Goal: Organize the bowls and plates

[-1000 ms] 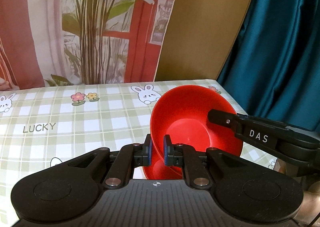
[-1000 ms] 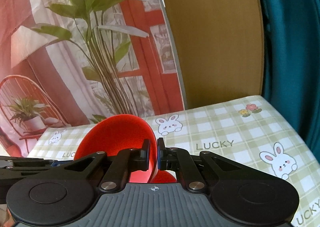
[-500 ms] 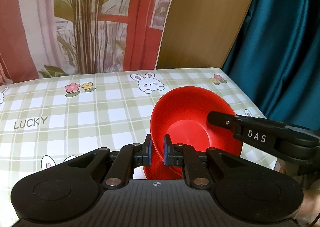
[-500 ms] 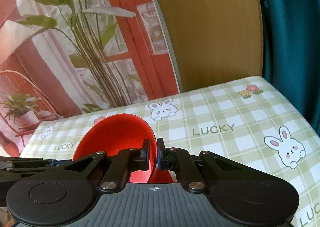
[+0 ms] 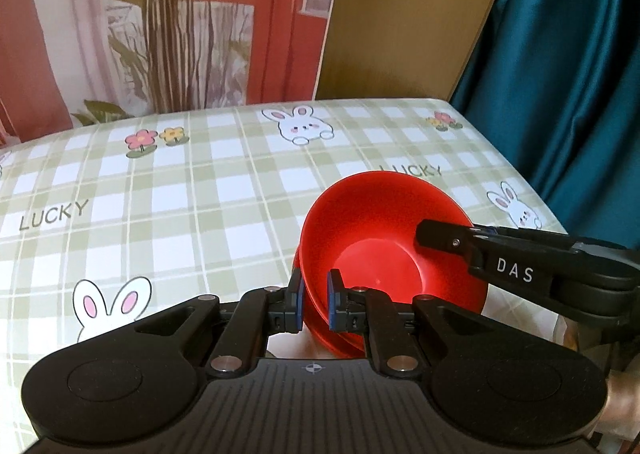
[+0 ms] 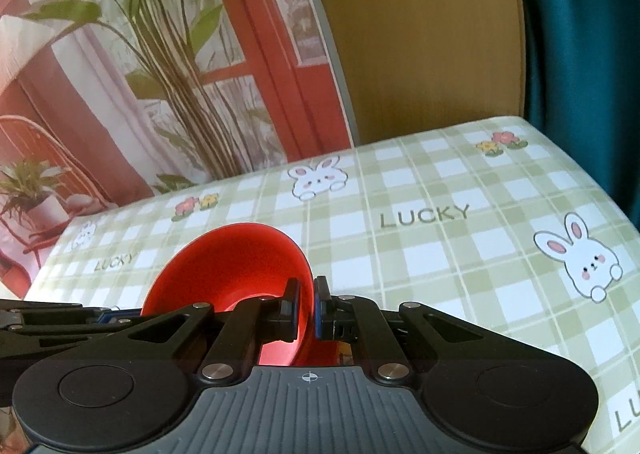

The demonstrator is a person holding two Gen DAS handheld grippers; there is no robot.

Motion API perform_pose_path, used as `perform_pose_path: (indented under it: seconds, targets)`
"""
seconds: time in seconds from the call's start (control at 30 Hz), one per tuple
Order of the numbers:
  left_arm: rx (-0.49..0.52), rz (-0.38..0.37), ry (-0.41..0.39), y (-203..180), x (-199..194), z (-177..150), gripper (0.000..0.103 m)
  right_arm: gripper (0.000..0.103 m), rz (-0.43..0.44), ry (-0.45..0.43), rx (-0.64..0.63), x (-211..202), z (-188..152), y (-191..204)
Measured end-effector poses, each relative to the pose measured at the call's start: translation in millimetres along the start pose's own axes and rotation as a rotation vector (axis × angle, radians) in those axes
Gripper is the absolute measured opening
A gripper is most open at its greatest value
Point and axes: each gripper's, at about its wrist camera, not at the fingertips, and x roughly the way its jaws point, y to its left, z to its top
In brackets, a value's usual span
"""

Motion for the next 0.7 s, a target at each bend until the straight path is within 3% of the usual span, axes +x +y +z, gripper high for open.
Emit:
perform_pose_path:
  seconds: [0.57, 0.7]
  targets:
    - [0.026, 0.018, 0.000, -5.4, -2.1, -1.6, 0.012, 0.010, -0.003, 0.007, 0.002, -2.0, -5.6, -2.1]
    - [0.021, 0.011, 0.003, -3.6, -2.9, -1.4, 0.017, 0.012, -0.011, -0.001, -0.003, -4.5, -6.7, -0.4]
